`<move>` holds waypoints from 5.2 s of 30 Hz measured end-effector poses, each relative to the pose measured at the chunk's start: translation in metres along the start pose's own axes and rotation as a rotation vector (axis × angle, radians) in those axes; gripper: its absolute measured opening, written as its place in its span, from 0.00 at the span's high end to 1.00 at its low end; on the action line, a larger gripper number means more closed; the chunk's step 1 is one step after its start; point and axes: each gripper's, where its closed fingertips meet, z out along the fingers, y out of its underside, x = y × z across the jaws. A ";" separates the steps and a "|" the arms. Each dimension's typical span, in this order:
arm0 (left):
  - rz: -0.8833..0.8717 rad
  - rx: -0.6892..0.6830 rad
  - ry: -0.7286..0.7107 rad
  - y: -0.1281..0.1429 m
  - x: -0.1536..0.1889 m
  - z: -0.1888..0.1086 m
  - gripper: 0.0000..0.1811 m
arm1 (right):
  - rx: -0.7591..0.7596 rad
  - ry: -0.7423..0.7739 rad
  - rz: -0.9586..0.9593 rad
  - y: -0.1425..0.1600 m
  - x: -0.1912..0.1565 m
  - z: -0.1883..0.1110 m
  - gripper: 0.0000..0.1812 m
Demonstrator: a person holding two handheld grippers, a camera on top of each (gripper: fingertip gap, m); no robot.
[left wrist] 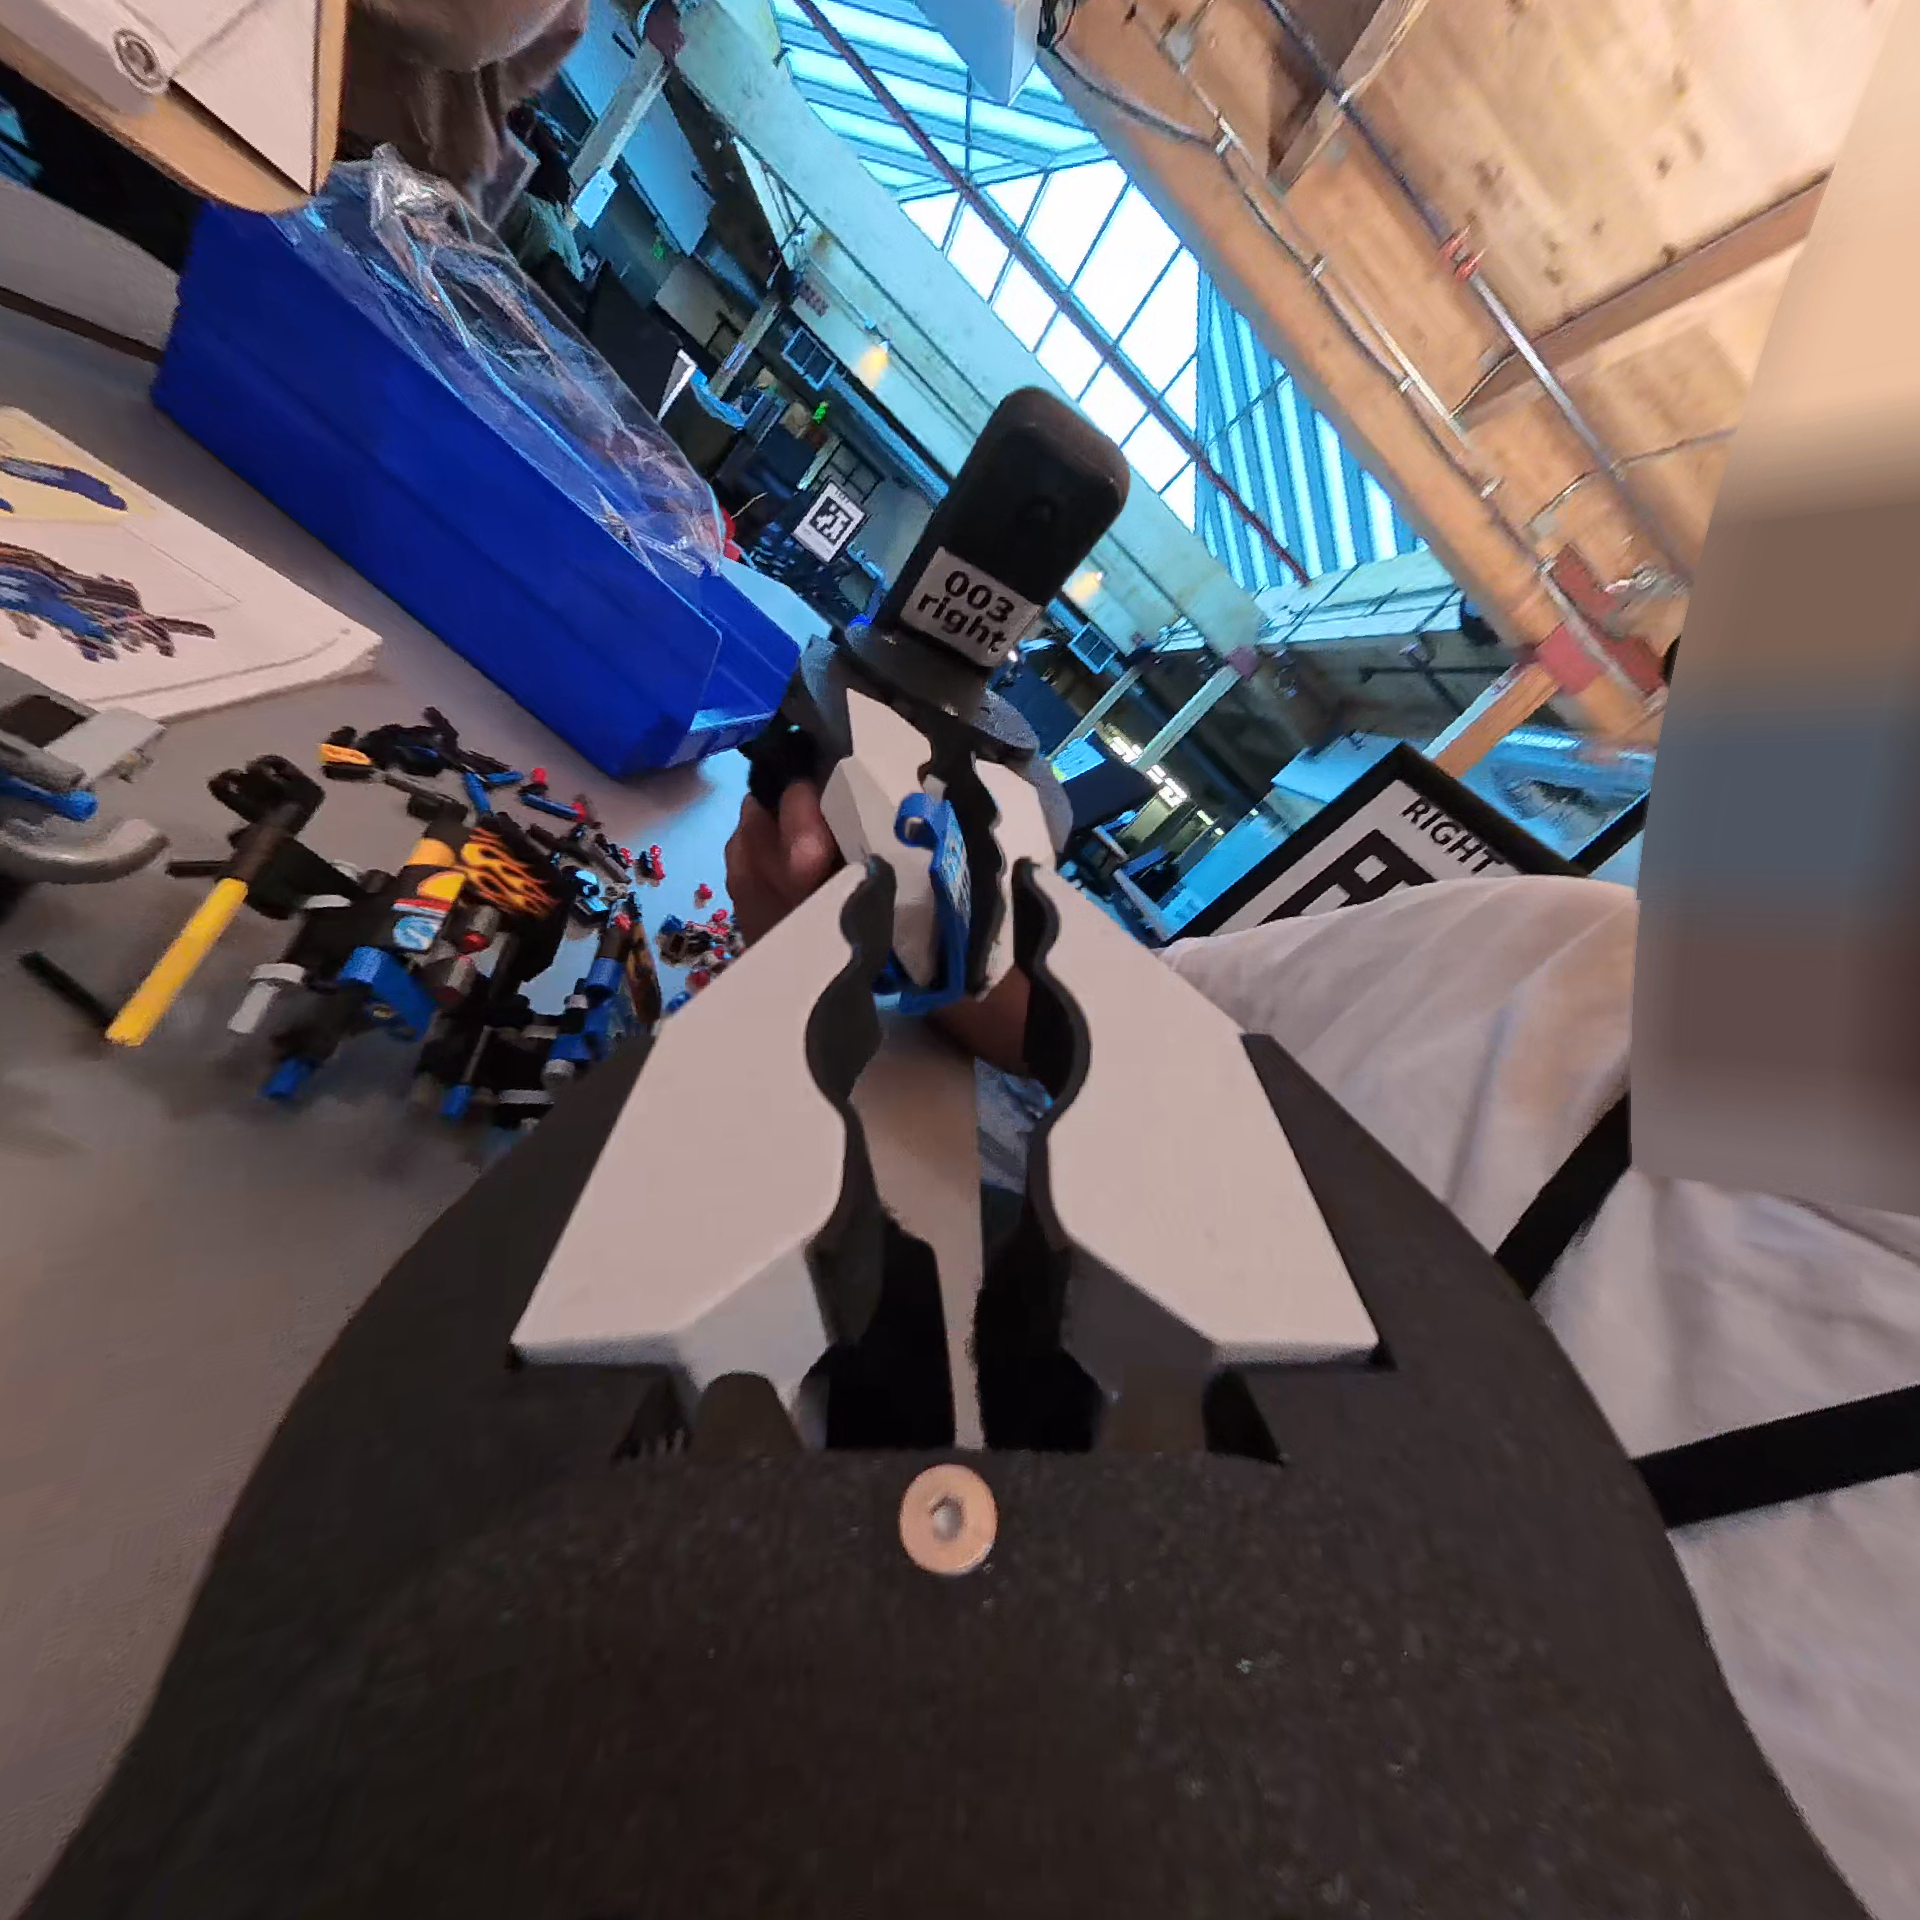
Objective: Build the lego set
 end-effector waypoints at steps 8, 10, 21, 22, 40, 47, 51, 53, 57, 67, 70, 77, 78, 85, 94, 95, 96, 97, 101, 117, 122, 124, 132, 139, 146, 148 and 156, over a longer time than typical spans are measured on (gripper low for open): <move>-0.142 0.086 0.040 -0.004 -0.006 -0.004 1.00 | 0.003 0.024 0.008 0.005 0.008 0.001 0.88; -0.166 0.077 0.009 -0.005 -0.013 -0.012 1.00 | -0.019 0.029 0.014 0.002 0.013 -0.011 0.82; -0.299 -0.096 -0.278 0.022 -0.082 -0.036 1.00 | -0.135 0.234 0.143 0.046 0.100 -0.059 0.83; -0.290 -0.118 -0.278 0.022 -0.084 -0.035 1.00 | -0.145 0.213 0.180 0.048 0.100 -0.057 0.83; -0.147 -0.236 -0.171 0.016 -0.083 -0.033 1.00 | 0.035 -0.028 0.511 0.034 0.094 -0.055 1.00; -0.061 -0.279 -0.153 0.022 -0.079 -0.024 1.00 | 0.097 -0.073 0.554 0.028 0.090 -0.055 1.00; 0.020 -0.214 -0.117 0.011 -0.072 -0.018 1.00 | 0.176 -0.112 0.597 0.019 0.088 -0.054 1.00; 0.030 -0.172 -0.087 0.006 -0.067 -0.016 1.00 | 0.219 -0.120 0.613 0.014 0.088 -0.054 1.00; 0.044 -0.131 -0.061 0.002 -0.061 -0.014 1.00 | 0.302 -0.134 0.626 0.001 0.087 -0.058 1.00; 0.031 -0.017 -0.009 -0.014 -0.053 -0.010 1.00 | 0.370 -0.134 0.581 -0.018 0.076 -0.061 1.00; 0.027 -0.014 -0.011 -0.014 -0.054 -0.009 1.00 | 0.366 -0.117 0.578 -0.017 0.077 -0.061 0.99; 0.044 -0.019 -0.016 -0.014 -0.053 -0.008 1.00 | 0.369 -0.102 0.580 -0.017 0.078 -0.061 0.99; 0.046 -0.023 -0.018 -0.014 -0.053 -0.008 1.00 | 0.374 -0.091 0.580 -0.017 0.079 -0.062 1.00; 0.040 -0.020 -0.027 -0.015 -0.055 -0.009 1.00 | 0.360 -0.092 0.575 -0.016 0.076 -0.058 1.00; 0.097 -0.046 -0.063 -0.014 -0.056 -0.010 1.00 | 0.369 -0.130 0.656 -0.014 0.076 -0.055 0.99; 0.125 -0.056 -0.074 -0.013 -0.055 -0.010 1.00 | 0.368 -0.133 0.664 -0.013 0.076 -0.055 0.99; 0.155 -0.070 -0.087 -0.011 -0.055 -0.010 1.00 | 0.364 -0.135 0.668 -0.012 0.076 -0.055 0.99; 0.186 -0.084 -0.097 -0.010 -0.055 -0.010 1.00 | 0.358 -0.137 0.667 -0.012 0.075 -0.054 0.99; 0.306 -0.129 -0.125 -0.006 -0.051 -0.012 1.00 | 0.334 -0.140 0.643 -0.013 0.070 -0.052 0.99; 0.343 -0.145 -0.125 -0.004 -0.048 -0.006 0.97 | 0.372 -0.143 0.670 -0.014 0.067 -0.053 0.99; 0.360 -0.127 -0.150 -0.008 -0.048 -0.009 0.85 | 0.402 -0.177 0.713 -0.017 0.068 -0.055 1.00; 0.394 -0.139 -0.168 -0.008 -0.045 -0.015 0.82 | 0.382 -0.188 0.740 -0.015 0.067 -0.053 1.00; 0.549 -0.320 -0.374 0.036 -0.015 -0.035 0.70 | 0.112 -0.260 0.868 0.020 0.043 -0.022 1.00; 0.501 -0.352 -0.564 0.060 -0.032 -0.010 0.51 | 0.073 -0.246 0.870 0.025 0.042 -0.011 0.99; 0.577 -0.437 -0.634 0.059 -0.051 -0.009 0.67 | 0.023 -0.253 0.869 0.030 0.035 -0.008 0.99; 0.570 -0.452 -0.630 0.059 -0.051 -0.009 0.77 | 0.003 -0.244 0.866 0.035 0.035 -0.007 0.99; 0.441 -0.449 -0.595 0.060 -0.062 -0.010 0.88 | -0.028 -0.189 0.735 0.035 0.036 -0.007 0.86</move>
